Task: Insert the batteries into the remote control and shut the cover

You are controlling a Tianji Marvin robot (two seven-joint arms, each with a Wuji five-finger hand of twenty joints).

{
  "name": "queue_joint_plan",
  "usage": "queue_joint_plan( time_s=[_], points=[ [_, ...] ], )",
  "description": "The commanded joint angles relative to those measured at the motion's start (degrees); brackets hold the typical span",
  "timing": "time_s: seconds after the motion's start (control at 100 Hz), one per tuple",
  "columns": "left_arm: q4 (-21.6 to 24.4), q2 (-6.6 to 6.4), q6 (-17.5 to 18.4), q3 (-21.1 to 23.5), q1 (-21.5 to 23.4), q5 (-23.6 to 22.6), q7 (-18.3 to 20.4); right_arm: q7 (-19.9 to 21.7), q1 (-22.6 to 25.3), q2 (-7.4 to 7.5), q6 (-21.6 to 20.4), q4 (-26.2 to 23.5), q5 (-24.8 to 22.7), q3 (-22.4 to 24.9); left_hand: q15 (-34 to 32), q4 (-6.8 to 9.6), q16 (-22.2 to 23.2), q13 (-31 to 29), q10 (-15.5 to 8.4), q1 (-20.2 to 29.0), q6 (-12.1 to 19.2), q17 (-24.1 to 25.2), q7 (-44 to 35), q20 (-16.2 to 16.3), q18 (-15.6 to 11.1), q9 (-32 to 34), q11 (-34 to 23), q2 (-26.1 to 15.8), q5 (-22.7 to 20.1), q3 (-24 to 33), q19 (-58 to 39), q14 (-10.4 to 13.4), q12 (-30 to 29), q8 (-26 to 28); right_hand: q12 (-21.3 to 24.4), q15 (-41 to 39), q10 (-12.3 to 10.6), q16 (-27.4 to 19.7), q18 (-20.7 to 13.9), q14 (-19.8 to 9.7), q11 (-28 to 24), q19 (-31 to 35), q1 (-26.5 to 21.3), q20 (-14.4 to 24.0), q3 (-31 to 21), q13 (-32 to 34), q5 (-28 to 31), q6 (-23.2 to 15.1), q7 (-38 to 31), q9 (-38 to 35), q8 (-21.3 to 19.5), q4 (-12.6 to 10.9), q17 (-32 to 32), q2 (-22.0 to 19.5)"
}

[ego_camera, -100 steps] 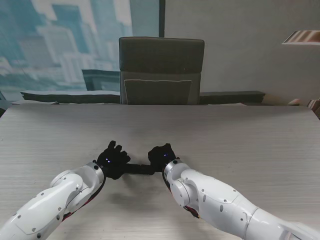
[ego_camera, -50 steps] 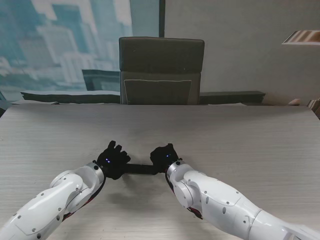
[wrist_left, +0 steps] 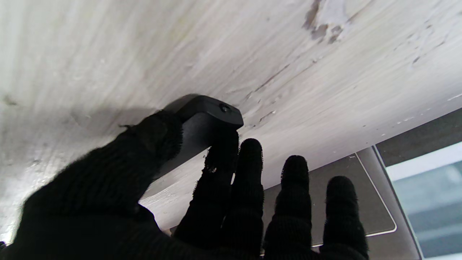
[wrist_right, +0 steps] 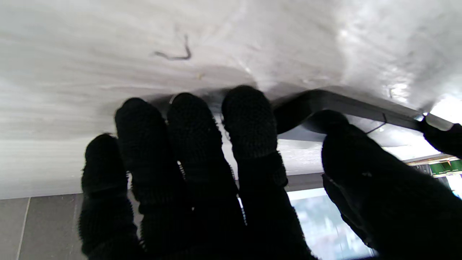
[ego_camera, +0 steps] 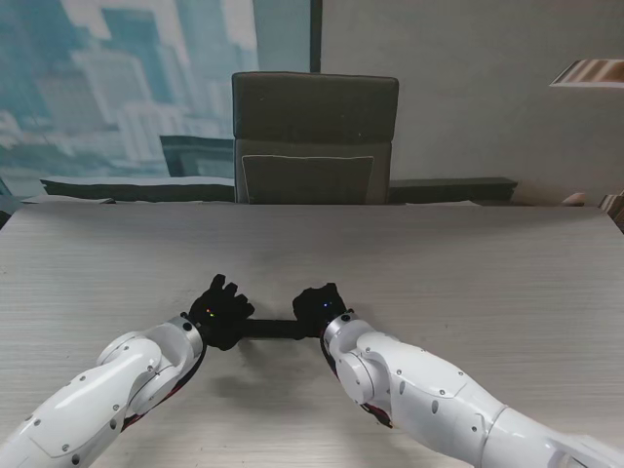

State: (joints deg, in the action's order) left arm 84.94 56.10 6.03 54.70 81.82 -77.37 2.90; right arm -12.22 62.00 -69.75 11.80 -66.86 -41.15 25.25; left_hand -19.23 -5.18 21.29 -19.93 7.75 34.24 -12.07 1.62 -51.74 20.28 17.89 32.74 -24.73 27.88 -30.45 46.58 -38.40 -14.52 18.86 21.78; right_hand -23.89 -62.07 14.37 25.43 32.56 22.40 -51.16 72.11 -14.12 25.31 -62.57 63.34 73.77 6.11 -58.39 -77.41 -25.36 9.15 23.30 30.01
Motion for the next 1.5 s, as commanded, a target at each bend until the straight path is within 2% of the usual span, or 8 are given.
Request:
queue_joint_plan(
  time_s=[0.0, 0.38, 0.51, 0.7, 0.85, 0.95, 1.28, 1.49],
  points=[
    [-1.82, -0.06, 0.32, -1.25, 1.32, 0.13, 2.02, 1.75, 0.54, -0.40, -0.70, 0.72, 0.37, -0.82, -0.46, -0.24, -0.24, 0.61, -0.08, 1.22, 15.43, 0.99, -14.90, 0.75, 0.58, 0.83, -0.92, 1.42, -3.63, -4.39, -0.80, -0.87, 0.94, 3.49, 0.74, 0.92, 2.22, -0.87, 1.07, 1.53, 1.97, -0.51, -3.38, -0.32, 0.82, 1.05, 1.94, -0.28, -0.24, -2.16, 0.90, -2.36, 0.05, 0.80],
    [-2.25, -0.10, 0.66, -2.43, 0.36, 0.79, 2.49, 2.68, -2.76, -3.05, -3.49, 3.11, 3.73, -4.45, -0.70, -0.90, -0.19, 0.41, -0.39, 4.55, 15.86, 0.78, -15.16, 0.88, 0.45, 1.03, -1.22, 0.72, -4.50, -4.41, -1.12, -0.79, 1.09, 3.53, -0.52, -0.12, 1.52, -0.45, 1.07, 0.71, 0.31, -0.59, -6.19, -0.40, -1.91, 0.74, 1.80, -1.13, -0.83, -1.13, 0.99, -3.02, 0.01, 3.45],
    [-2.29, -0.10, 0.67, -2.43, 0.34, 0.80, 2.39, 2.80, -2.76, -2.98, -3.68, 2.96, 3.71, -4.49, -0.74, -0.91, -0.22, 0.41, -0.45, 4.92, 16.12, 0.78, -15.21, 0.86, 0.49, 1.05, -1.23, 0.58, -4.69, -4.82, -1.19, -0.79, 1.10, 3.43, -0.65, 0.00, 1.62, -0.43, 1.03, 0.54, 0.20, -0.67, -5.27, -0.44, -1.56, 0.17, 1.50, -1.09, 0.48, -0.11, 1.38, -2.74, -0.05, 3.42],
    [-2.19, -0.08, 0.44, -2.04, 0.66, 0.50, 2.03, 2.17, -0.73, -1.00, -2.91, -0.01, 1.53, -1.23, -0.44, -0.25, -0.34, 1.03, -0.06, 1.92, 13.79, 1.25, -8.98, 0.59, 0.52, -0.16, -0.66, 1.28, -2.56, -4.09, -0.71, -0.87, 0.84, 1.90, -0.80, 0.57, 2.75, -0.17, 0.81, 1.01, 0.01, -1.63, 2.21, -0.84, 2.65, -2.09, 0.53, 0.39, 3.54, 2.51, 1.55, -1.47, -1.62, 3.64],
    [-1.97, -0.08, 0.09, -1.80, 0.91, 0.01, 1.80, 1.67, 1.60, 0.96, -2.48, -3.04, -1.27, 2.74, -0.31, 0.20, -0.25, 1.46, 0.25, -2.00, 10.79, 1.41, -3.33, 0.62, 0.51, -1.77, -0.30, -0.51, -1.01, -1.49, -0.53, -0.74, 0.67, 2.54, -0.60, 1.54, 3.13, -0.13, 0.60, 0.94, 0.48, -2.46, 5.04, -1.21, 5.55, -3.72, -0.88, 1.08, 5.24, 4.40, 1.31, -0.66, -2.76, 3.01],
    [-1.73, -0.04, -0.30, -1.42, 1.24, -0.46, 1.32, 0.91, 3.41, 2.00, -2.77, -4.76, -2.97, 5.85, -0.23, 3.10, -0.15, 1.77, 0.53, -6.00, 7.55, 1.58, 6.98, 0.78, 0.43, -3.37, 0.08, -4.12, 0.27, 1.06, -0.31, -0.68, 0.46, 2.48, -0.57, 2.20, 2.98, -0.06, 0.47, 0.51, 0.63, -3.11, 5.43, -1.52, 6.43, -4.83, -2.25, 0.73, 6.37, 6.01, 1.08, -0.60, -3.39, 2.73],
    [-1.38, -0.06, -0.46, 0.55, 2.19, -3.05, -3.24, 1.41, 9.27, 5.94, -7.46, -9.31, -10.66, 16.09, 0.09, 2.83, -0.06, 2.55, 1.60, -6.61, 3.77, 1.84, 23.80, 0.96, 0.65, -8.99, 1.65, -2.97, 4.46, 0.50, 0.07, -0.48, -0.42, -3.23, -0.55, 3.67, 2.83, 0.26, 0.64, 0.02, 0.75, -6.05, 4.39, -3.15, 6.58, -6.18, -3.89, -0.21, 7.87, 8.04, -0.30, -1.04, -5.03, 2.95],
    [-0.92, -0.11, 0.07, 1.73, 2.27, -4.55, -5.40, 2.68, 13.83, 8.36, -12.44, -12.59, -17.74, 23.63, 0.16, 2.46, -0.02, 2.71, 1.86, -7.27, 3.16, 1.91, 26.47, 0.93, 0.87, -10.22, 2.03, -1.96, 5.56, 0.16, 0.23, -0.52, -0.66, -4.57, -0.43, 4.07, 2.74, 0.34, 0.86, -0.15, 0.91, -7.11, 4.35, -3.89, 6.42, -6.25, -3.94, -0.19, 8.16, 7.95, -0.76, -1.09, -5.27, 3.01]
  ],
)
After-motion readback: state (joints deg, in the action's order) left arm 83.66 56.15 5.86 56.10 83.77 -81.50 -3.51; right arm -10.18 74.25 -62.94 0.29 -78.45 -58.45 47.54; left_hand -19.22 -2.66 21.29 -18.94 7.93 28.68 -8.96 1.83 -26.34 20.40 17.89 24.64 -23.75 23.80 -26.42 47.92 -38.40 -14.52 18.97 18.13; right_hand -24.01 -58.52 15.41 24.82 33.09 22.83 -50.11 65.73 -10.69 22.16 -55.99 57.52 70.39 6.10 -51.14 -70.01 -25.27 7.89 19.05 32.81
